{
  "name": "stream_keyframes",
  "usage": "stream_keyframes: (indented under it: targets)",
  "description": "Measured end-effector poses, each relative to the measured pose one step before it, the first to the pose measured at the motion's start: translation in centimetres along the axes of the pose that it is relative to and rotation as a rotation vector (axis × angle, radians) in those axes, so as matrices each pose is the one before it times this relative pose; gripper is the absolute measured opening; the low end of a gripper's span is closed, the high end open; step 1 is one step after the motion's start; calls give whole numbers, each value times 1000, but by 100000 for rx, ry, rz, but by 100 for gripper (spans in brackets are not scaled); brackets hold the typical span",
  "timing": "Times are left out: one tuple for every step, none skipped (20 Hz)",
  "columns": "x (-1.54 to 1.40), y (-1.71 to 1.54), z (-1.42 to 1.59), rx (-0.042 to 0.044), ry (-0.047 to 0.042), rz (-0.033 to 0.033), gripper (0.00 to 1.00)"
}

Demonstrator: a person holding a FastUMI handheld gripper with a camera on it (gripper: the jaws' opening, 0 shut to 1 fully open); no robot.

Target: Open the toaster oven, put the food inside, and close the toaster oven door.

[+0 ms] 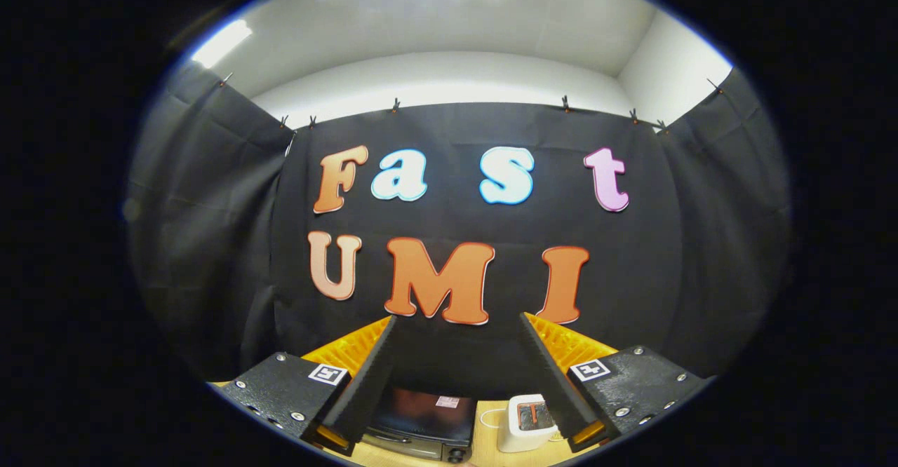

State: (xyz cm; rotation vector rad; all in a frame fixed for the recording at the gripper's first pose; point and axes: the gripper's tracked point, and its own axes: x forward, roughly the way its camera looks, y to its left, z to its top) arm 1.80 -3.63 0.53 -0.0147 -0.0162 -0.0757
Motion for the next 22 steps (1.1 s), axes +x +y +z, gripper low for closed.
stream_keyframes:
  targets:
    - [-219, -533, 726, -922, -1953, -655, 99]
    - [-28, -417, 638, -1071, -1961, -499, 99]
    - [-19, -354, 417, -513, -708, -655, 99]
    - [-84, -274, 111, 454, -137, -778, 99]
    - [-155, -279, 79, 462, 449, -459, 99]
    - [-67, -184, -106, 560, 248, 38, 99]
    - [-158, 52, -178, 799, 267, 1470, 99]
    - [-214, 155, -238, 1157, 635, 1335, 99]
    - [-248, -66, -117, 126, 156, 565, 99]
    - [171, -451, -29, -388, -509, -306, 99]
    - [74, -233, 13, -888, -460, -353, 99]
    - [223, -80, -176, -797, -103, -266, 99]
    - [38, -33, -218, -334, 432, -187, 99]
    - [157, 28, -201, 282, 834, -14, 99]
    - [-38, 175, -347, 604, 884, 562, 99]
    - [109, 225, -181, 387, 673, 855, 99]
    - [44, 138, -158, 132, 598, 360, 99]
    - [269, 22, -230, -175, 412, 495, 99]
    - [66, 73, -164, -387, 336, 143, 99]
    - [167, 100, -188, -417, 208, 280, 99]
    - [121, 121, -71, -149, 186, 80, 99]
    - [144, 99, -78, 32, 371, 235, 99]
